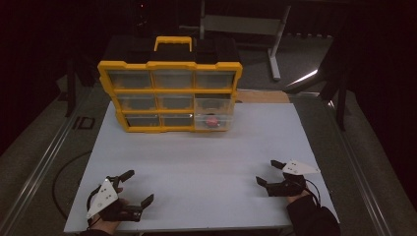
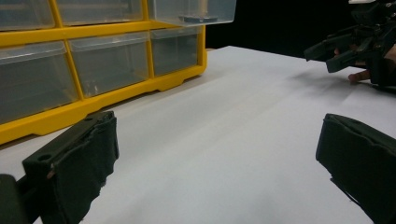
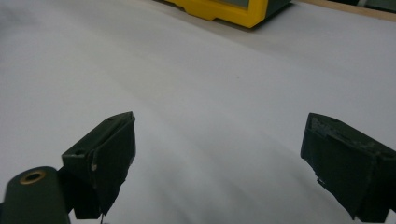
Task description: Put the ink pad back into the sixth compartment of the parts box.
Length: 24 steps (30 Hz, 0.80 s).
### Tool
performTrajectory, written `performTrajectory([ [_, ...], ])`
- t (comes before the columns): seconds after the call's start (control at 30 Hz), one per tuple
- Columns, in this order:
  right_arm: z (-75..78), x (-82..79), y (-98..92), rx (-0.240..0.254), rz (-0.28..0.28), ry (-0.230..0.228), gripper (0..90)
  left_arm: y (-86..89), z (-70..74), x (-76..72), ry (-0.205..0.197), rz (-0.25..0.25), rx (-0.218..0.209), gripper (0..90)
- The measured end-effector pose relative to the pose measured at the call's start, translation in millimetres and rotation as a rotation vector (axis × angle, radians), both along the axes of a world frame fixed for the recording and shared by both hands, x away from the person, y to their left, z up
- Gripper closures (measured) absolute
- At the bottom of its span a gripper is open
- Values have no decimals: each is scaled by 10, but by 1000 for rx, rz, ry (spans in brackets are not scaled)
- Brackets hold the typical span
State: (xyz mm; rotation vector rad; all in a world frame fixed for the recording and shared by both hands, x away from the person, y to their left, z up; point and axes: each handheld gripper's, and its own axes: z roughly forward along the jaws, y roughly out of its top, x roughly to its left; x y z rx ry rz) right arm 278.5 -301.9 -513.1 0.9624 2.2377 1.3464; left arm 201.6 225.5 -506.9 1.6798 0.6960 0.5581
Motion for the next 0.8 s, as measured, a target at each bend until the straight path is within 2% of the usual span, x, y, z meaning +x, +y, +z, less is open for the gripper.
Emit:
performTrajectory([
  [0.2, -15, -11, -1, -34, 2, 6, 104, 1, 1, -1, 0, 1, -2, 0],
  [0.33, -8, -4, -6, -26, -8, 16, 105, 2, -2, 5, 3, 1, 0, 0],
  [0.5, -19, -8, 30, -45, -1, 29, 105, -1, -3, 5, 5, 2, 1, 0],
  [0.8, -10, -21, 31, -54, 4, 28, 105, 2, -7, 10, 6, 3, -2, 0],
])
